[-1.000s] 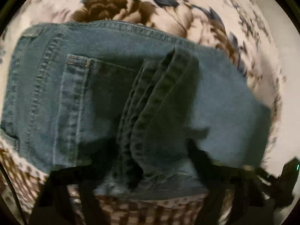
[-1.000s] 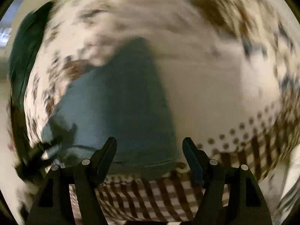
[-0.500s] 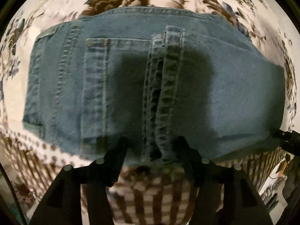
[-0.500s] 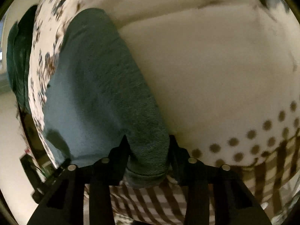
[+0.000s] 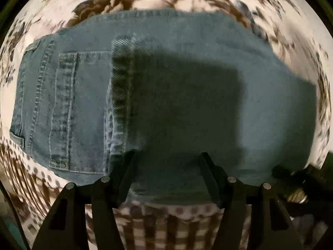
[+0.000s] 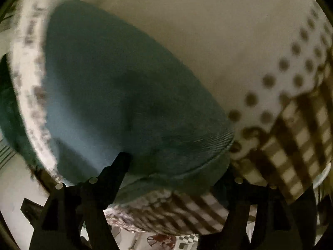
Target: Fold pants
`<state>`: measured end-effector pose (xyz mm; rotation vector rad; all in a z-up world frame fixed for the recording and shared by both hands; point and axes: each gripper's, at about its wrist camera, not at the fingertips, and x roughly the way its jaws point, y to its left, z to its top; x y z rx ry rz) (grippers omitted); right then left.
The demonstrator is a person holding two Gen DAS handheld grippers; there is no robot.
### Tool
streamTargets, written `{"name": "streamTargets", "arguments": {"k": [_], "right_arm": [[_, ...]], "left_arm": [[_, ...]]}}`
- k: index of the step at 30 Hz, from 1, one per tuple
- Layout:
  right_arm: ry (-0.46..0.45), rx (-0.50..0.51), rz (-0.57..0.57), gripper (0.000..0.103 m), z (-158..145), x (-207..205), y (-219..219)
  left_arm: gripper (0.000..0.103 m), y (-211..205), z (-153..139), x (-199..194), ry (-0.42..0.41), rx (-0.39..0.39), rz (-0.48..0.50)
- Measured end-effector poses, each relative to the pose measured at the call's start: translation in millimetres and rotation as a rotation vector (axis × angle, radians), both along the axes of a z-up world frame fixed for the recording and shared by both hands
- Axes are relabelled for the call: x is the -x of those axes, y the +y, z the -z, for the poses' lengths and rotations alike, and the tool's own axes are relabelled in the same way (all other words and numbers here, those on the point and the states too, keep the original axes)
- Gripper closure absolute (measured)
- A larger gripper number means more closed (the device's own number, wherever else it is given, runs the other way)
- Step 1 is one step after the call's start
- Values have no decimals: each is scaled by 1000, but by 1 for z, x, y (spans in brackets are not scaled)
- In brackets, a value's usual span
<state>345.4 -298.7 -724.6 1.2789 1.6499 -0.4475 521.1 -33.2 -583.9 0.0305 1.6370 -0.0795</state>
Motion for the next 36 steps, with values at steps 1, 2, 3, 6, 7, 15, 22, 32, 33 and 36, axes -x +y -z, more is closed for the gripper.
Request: {"name": "streamTargets", "arguments": {"k": [1,2,3,6,7,15,22,32,33,36], "right_arm": [[-5,1,-5,26,0,6,-2],[-8,3,-8,26,-1,11,-3],[-13,6,-14,26,-2,16,-6],[-19,16,-26,26,-5,25,-10],[-20,11,-26,26,-4,27,-12],[-35,-28,-125,26,-13,6,-20],[-153,116,-291,25,-96,-1,-28],[-510,129,-697,26,-121,-223,74],[-511,119,-768,26,-111,-248,90],[-490,77,-971,41,-88,-298,134]], "left_arm": [[44,0,-2,4,-15,0,25],[44,1,-5,8,-24,1,46],[44,3,-7,13,-25,2,54],[44,8,-12,19,-31,14,69],[44,11,-11,21,-31,19,73],[44,45,-35,17,-26,124,-14],[35,106,-88,-1,-186,206,-228],[29,133,-54,-69,-193,142,-315],[29,133,-51,-74,-192,136,-303],[29,134,-41,-89,-186,122,-275]]}}
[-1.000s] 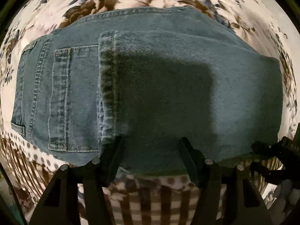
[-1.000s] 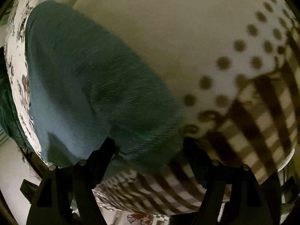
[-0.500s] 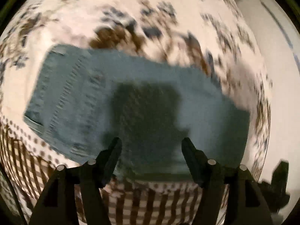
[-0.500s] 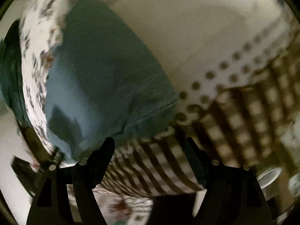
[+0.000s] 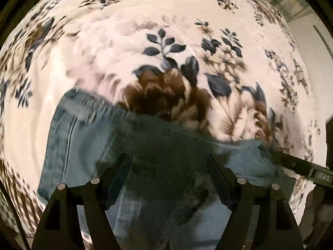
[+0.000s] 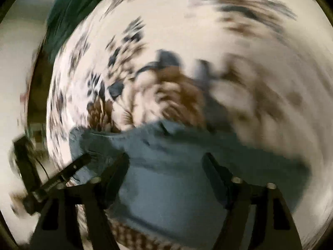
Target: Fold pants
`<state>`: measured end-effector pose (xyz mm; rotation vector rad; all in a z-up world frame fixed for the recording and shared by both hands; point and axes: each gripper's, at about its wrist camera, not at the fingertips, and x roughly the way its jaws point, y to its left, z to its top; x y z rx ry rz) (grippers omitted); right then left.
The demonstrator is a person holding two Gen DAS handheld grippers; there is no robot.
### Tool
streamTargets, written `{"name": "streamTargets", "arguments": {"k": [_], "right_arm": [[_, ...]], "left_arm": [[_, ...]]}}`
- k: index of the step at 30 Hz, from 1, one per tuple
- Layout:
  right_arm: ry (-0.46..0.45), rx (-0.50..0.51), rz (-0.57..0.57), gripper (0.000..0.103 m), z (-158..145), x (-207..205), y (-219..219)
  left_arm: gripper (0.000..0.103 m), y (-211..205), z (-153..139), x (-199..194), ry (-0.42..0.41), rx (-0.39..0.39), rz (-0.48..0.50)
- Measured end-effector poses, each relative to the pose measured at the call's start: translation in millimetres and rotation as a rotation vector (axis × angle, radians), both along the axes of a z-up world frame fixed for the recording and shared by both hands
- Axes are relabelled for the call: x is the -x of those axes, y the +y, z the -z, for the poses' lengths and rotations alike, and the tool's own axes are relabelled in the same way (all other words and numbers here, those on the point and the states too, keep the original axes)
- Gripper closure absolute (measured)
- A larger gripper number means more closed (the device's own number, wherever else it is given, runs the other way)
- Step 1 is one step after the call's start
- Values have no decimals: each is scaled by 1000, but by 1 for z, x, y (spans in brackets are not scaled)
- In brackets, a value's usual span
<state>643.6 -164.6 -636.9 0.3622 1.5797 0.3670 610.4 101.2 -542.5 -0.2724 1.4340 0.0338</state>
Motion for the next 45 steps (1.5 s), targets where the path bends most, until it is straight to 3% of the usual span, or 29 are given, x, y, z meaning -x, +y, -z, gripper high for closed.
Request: {"name": "streamTargets", "arguments": {"k": [4,5,6,10,15,18,20,21,22,23,24,27,29,32,35,38,42,45], "right_arm": [[69,105,-250,55,32,-4,33],[76,106,-287,78,37,-3,39],[69,122,-288,87,39,-2,41],[55,81,-97,97,36,-2,17],[241,-168,328,98,84,4,-40],[243,-155,300,98,80,0,-39],[228,-127,231,89,63,-3,-32],[219,-111,206,74,54,-1,-32],[187,-91,185,63,37,1,-32],[147,-80,170,41,26,3,-31],[103,-67,153,31,11,8,-30],[20,-15,137,30,-23,32,-33],[-24,88,172,30,-33,57,-29],[-61,189,177,30,-31,92,-15],[-23,219,178,30,-12,118,-7],[40,180,212,30,8,136,-4],[40,187,223,30,15,146,-4],[51,173,230,30,14,147,-9]], "left_arm": [[29,4,9,-6,9,-3,8],[29,4,11,-5,12,-3,8],[29,4,13,-5,14,-4,7],[29,3,19,-1,20,-6,14],[29,4,23,-1,27,-5,25],[29,10,18,0,8,31,-1],[29,23,5,8,-40,88,-48],[29,33,-8,15,-89,129,-82],[19,40,-15,19,-119,149,-100],[10,51,-25,29,-153,166,-128],[0,64,-35,40,-177,171,-163],[0,101,-47,78,-188,136,-293],[0,130,-38,105,-148,147,-429],[0,169,-2,140,-96,292,-680],[3,179,30,148,-84,411,-810],[9,180,48,139,-118,491,-852],[9,176,67,123,-124,470,-822],[9,176,65,124,-155,468,-800]]}}
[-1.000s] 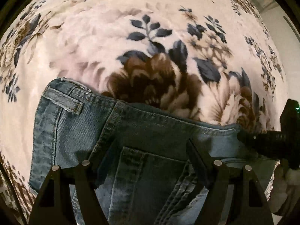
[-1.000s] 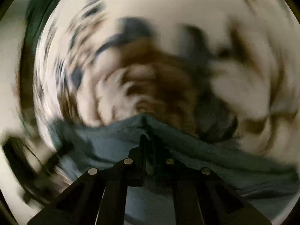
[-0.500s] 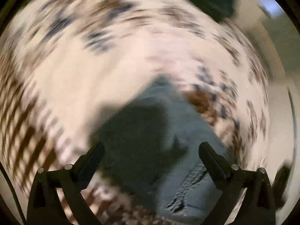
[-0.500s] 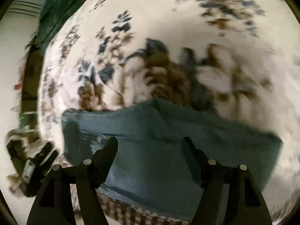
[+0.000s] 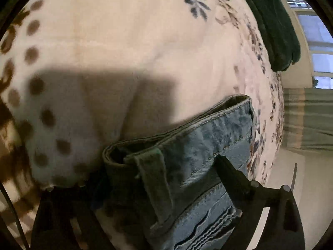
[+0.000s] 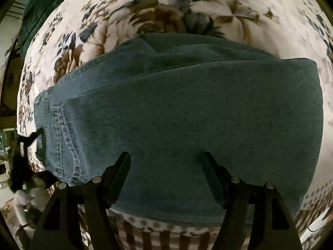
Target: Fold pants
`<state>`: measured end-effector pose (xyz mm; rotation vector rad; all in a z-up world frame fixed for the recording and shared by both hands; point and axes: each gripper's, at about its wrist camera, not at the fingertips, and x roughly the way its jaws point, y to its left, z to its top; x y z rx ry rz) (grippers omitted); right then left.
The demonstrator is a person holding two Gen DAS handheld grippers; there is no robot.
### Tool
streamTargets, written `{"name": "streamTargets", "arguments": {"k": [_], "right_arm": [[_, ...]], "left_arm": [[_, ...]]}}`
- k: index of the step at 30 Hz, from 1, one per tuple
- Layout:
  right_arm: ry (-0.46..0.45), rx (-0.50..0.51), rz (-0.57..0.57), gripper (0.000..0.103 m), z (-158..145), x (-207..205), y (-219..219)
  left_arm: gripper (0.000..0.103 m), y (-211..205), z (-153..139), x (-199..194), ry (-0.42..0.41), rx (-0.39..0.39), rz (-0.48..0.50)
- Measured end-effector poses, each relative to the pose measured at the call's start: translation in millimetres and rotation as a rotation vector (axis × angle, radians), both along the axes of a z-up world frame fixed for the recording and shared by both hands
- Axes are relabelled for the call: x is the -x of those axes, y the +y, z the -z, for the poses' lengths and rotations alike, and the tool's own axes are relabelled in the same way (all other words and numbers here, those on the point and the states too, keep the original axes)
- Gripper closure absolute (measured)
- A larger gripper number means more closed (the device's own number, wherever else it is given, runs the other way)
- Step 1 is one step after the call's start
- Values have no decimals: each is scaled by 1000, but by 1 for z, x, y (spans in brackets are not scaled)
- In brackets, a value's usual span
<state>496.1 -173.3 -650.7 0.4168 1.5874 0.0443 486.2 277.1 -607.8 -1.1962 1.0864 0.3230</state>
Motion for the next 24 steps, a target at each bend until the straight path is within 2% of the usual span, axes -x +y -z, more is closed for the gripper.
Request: {"name": "streamTargets", "arguments": {"k": [2,3,4,5,7,9,11,12,14,15,19,20,22,24], "right_arm": [[6,-12,8,30,0,-1,-4],[8,-22,18,30,-1,0,-8],[7,-27,26,30,-1,-1,-8],[4,-29,30,30,-1,-2,-9],[-1,-25,29,30,-4,0,-12],[3,-24,33,30,-3,4,-15],[10,-26,38,30,-1,6,-17],[12,-28,42,30,0,7,-16],[17,-35,49,30,0,9,-18],[19,-40,54,30,0,10,-18],[26,-55,57,30,2,11,-18],[25,-55,54,30,2,11,-17],[19,-56,50,30,2,13,-18],[10,-68,59,30,0,15,-21]], "left_arm": [[28,1,-9,9,-6,-13,-8],[43,2,-17,14,-34,-7,-17],[52,3,-23,22,-52,-12,-13],[55,2,-33,24,-80,-24,-6],[57,-4,-48,23,-141,-54,30],[57,-7,-49,22,-192,-55,56],[55,-1,-32,23,-210,24,34],[48,4,-17,20,-206,75,16],[47,16,14,20,-189,176,-30],[46,17,19,17,-199,191,-31],[47,10,6,5,-190,120,30],[50,8,0,4,-192,99,41],[64,3,-15,-1,-208,46,82],[67,-5,-35,-8,-231,0,119]]}}
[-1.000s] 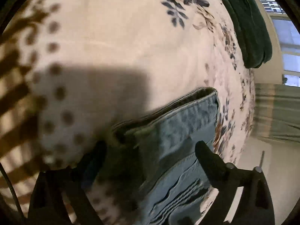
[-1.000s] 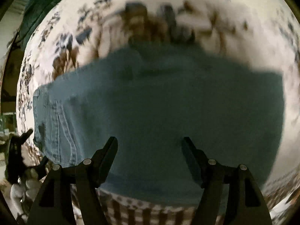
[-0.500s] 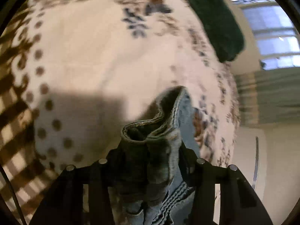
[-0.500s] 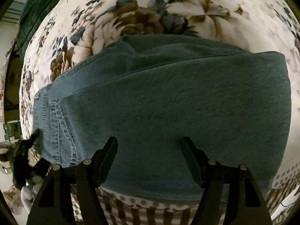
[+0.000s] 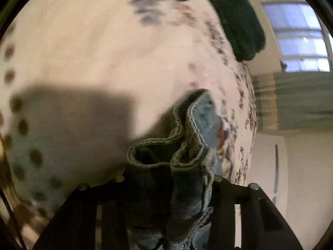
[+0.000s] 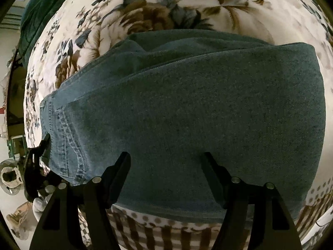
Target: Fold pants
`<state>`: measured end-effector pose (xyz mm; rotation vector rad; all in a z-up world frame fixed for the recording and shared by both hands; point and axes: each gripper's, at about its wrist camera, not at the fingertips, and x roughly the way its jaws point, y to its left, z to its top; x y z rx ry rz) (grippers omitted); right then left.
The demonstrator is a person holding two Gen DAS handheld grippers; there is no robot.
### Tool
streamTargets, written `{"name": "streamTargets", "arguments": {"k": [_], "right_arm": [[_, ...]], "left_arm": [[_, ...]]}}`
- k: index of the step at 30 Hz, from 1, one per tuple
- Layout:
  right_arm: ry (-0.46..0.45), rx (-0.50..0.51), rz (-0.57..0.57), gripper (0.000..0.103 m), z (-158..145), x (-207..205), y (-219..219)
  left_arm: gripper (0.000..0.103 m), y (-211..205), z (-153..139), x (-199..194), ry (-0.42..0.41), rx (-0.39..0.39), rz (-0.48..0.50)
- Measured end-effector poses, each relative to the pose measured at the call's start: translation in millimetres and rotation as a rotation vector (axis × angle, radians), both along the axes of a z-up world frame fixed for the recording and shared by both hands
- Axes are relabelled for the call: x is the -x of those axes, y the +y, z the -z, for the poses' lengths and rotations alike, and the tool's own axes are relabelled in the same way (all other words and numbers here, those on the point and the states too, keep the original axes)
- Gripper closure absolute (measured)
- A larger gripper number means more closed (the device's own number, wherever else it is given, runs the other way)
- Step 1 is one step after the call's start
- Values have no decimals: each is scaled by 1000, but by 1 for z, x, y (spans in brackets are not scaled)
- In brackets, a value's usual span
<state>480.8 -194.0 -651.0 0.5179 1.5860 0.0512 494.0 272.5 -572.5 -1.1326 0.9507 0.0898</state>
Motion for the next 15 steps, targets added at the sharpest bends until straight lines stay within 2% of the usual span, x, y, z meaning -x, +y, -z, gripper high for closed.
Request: {"name": "streamTargets", "arguments": {"k": [2,4,5,9,12,15], "right_arm": [[-8,-8,22,30,-2,2,-5],[-14,-16,50,30,-3,5,-11],[-16,-19,63,30,-4,7,-15],[-28,-39,131,30,-11,18,-42],[-38,-59,180,30,-18,28,-70],[-42,-62,217,30,-22,38,-102]], "left_arm": [[68,-10,-23,-5,-43,-28,28],[71,-30,-52,-12,-90,-93,94],[71,-49,-75,-15,-132,-135,154],[71,-126,-134,-16,-241,-234,355],[71,-203,-152,-9,-296,-273,537],[71,-286,-131,-5,-275,-336,728]]}}
